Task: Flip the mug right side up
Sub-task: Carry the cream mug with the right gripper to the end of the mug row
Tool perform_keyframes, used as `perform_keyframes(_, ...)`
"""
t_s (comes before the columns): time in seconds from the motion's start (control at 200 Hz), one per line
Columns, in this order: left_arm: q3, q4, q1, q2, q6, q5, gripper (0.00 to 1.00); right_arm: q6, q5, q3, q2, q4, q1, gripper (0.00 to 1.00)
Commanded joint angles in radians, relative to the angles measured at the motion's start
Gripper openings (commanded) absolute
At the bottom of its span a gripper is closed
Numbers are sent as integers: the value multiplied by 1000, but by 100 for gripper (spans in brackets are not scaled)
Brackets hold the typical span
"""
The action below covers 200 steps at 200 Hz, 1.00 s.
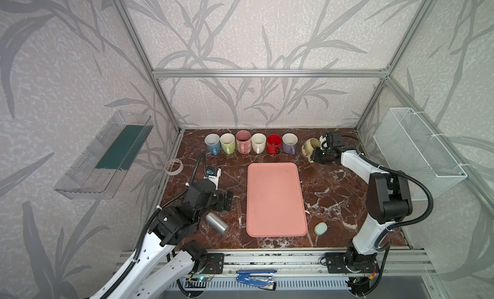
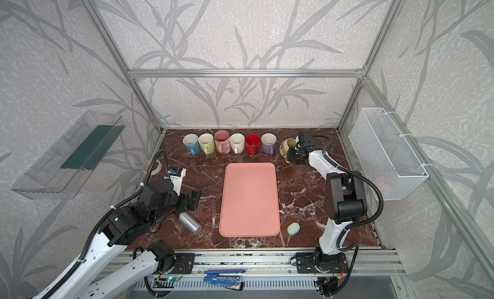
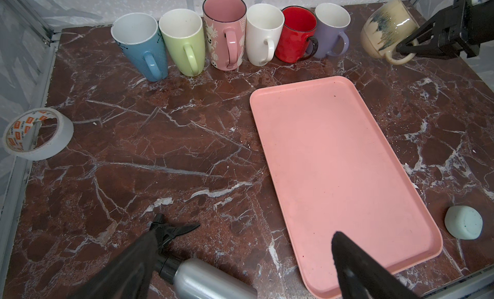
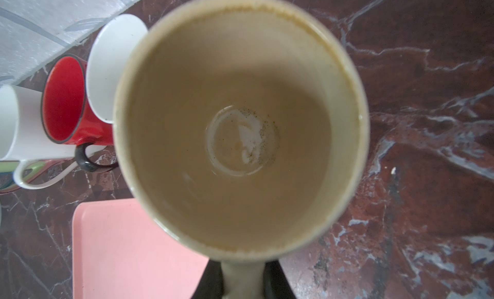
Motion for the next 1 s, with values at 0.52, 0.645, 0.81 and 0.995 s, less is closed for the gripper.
perform_keyframes(0.52, -15, 12, 21, 18, 26, 21, 100, -83, 52, 199, 137, -1, -3, 0)
perform_keyframes(0.645, -16, 14, 24, 15, 27, 28, 100, -91, 67, 231, 162, -16, 1, 0)
perform_keyframes(0.81, -17, 14, 25, 14, 26, 32, 99, -109, 88, 264, 188, -35, 7, 0)
perform_keyframes(0.995, -17, 17, 26, 10, 26, 35, 99, -135, 115, 301, 226, -64, 18, 0)
